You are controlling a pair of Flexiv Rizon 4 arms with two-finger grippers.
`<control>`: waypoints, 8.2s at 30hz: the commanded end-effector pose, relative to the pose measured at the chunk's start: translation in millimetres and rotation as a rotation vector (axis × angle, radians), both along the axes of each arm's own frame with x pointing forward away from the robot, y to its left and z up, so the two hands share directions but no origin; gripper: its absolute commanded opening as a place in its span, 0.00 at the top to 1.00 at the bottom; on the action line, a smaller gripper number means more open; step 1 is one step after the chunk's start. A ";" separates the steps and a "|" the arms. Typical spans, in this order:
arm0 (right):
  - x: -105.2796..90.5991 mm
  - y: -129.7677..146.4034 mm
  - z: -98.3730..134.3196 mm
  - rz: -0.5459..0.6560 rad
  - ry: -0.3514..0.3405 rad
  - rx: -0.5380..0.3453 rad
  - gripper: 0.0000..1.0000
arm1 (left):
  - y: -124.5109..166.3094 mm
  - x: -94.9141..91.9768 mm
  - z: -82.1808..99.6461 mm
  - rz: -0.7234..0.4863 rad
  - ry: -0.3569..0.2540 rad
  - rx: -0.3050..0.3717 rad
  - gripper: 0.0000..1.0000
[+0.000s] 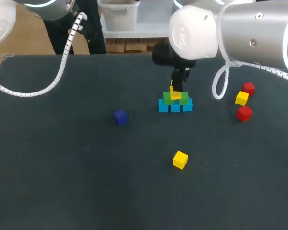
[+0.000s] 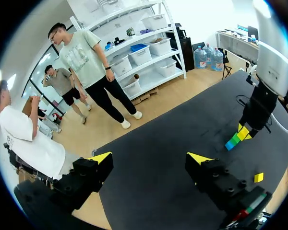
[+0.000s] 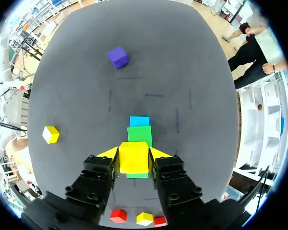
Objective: Place the blue cubes, place green cubes on the blue cubes, place the yellow cubes on the green cubes, then place the red cubes on the yellow cubes, and place purple cube on the red cubes.
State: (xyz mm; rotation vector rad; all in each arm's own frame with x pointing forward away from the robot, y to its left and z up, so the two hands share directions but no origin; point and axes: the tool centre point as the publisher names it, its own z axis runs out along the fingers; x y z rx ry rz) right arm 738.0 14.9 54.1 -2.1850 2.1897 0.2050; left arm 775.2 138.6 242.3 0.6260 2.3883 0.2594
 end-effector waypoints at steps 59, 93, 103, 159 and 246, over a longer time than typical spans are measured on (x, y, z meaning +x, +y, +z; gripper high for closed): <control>3.4 -1.4 -0.9 -0.019 -0.020 0.021 0.32 | 0.6 -0.2 -0.1 -0.001 0.000 0.000 0.00; -35.5 -84.0 11.6 -0.209 -0.071 0.036 0.00 | 0.6 -0.2 -0.1 -0.001 0.000 0.000 0.00; -39.2 -125.4 2.6 -0.324 -0.031 -0.006 0.00 | 0.6 -0.2 -0.1 -0.001 0.000 0.000 0.00; -28.0 -178.9 -31.8 -0.570 0.038 -0.060 0.00 | 0.6 -0.2 -0.1 -0.001 0.000 0.000 0.00; -9.2 -115.1 20.2 -0.200 -0.060 -0.104 1.00 | 0.6 -0.2 -0.1 -0.001 0.000 0.000 0.00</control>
